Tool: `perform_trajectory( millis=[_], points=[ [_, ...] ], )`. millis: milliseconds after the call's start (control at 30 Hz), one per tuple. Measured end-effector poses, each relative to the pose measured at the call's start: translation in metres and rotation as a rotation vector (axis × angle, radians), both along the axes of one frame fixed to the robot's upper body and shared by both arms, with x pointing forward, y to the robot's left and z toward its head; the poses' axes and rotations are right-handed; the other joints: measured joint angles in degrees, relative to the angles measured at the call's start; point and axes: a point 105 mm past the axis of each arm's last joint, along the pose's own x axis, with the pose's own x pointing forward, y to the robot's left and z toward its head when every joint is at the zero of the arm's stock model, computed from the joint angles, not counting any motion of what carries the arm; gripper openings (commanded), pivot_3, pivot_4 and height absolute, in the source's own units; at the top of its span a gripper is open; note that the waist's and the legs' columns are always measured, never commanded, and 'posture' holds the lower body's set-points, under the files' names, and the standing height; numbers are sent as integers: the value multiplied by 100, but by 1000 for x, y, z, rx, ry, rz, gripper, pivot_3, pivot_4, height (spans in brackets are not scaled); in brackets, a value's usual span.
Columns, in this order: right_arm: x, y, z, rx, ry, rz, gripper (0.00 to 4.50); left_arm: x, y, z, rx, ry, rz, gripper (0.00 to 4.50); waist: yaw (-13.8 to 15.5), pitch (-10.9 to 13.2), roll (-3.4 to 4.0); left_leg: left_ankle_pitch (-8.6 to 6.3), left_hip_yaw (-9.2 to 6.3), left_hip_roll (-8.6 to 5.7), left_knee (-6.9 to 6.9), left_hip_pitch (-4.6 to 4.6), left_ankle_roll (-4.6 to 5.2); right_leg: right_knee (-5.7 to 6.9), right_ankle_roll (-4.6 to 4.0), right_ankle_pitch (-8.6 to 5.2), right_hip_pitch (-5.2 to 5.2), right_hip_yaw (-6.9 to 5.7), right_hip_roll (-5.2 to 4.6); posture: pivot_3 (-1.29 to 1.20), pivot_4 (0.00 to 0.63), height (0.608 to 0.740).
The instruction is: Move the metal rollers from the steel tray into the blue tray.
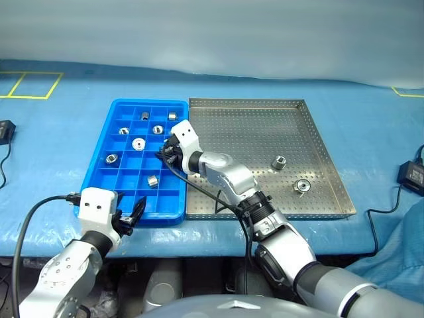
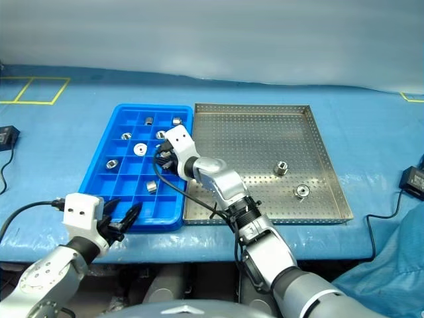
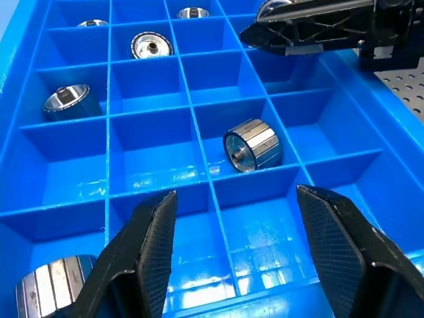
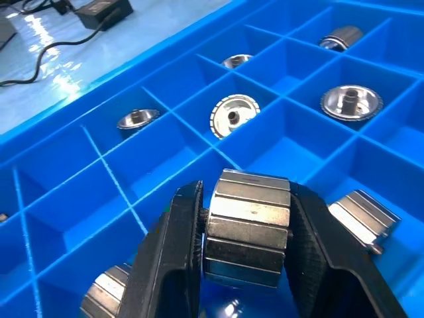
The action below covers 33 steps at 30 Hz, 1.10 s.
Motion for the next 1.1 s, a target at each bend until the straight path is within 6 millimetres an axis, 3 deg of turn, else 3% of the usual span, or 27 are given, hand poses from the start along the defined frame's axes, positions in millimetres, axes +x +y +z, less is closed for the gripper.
perform_trajectory(
  millis=[133,300,567,733,900,1000,1033,1100],
  points=[
    [-6,8,2,3,-22,57,1288,0,0,0,1,-4,3,3130,26,0,1,1,-12,0,-3,-2,-6,0,-4,-4,1,-11,0,409,150,740],
    [0,10,2,-9,-38,63,1288,0,1,0,3,-3,10,3130,35,1,1,1,-15,-1,-3,-2,-9,0,-4,-5,3,-15,0,413,150,740],
    [2,12,-2,-18,-36,86,3824,-1,1,-2,3,4,16,3130,86,1,1,0,-28,-2,-6,-2,-12,1,-14,-14,6,-30,0,417,150,740],
    [2,14,2,-22,-74,81,3824,0,-2,-1,-3,1,6,3130,115,2,3,2,-35,-1,-7,-4,-15,2,-17,-16,6,-38,0,387,150,740],
    [-6,16,51,59,-222,85,3824,10,-14,7,-19,-44,-48,3130,152,7,9,4,-45,-2,-7,-12,-20,2,-18,-17,4,-48,1,324,150,740],
    [-23,1,80,115,-310,95,3824,21,-26,15,-34,-86,-101,3130,179,6,8,3,-63,-4,-6,-13,-24,1,-8,-27,15,-53,-4,271,150,740],
    [-25,-9,80,105,-317,83,3824,24,-28,16,-38,-92,-117,3130,189,5,7,4,-66,-5,-4,-13,-24,0,-4,-29,18,-53,-10,260,150,740],
    [-23,-49,66,34,-298,-10,3824,32,-35,18,-46,-102,-157,3130,222,4,7,4,-65,-8,4,-13,-23,-4,5,-33,22,-58,-24,218,150,740]
  ],
)
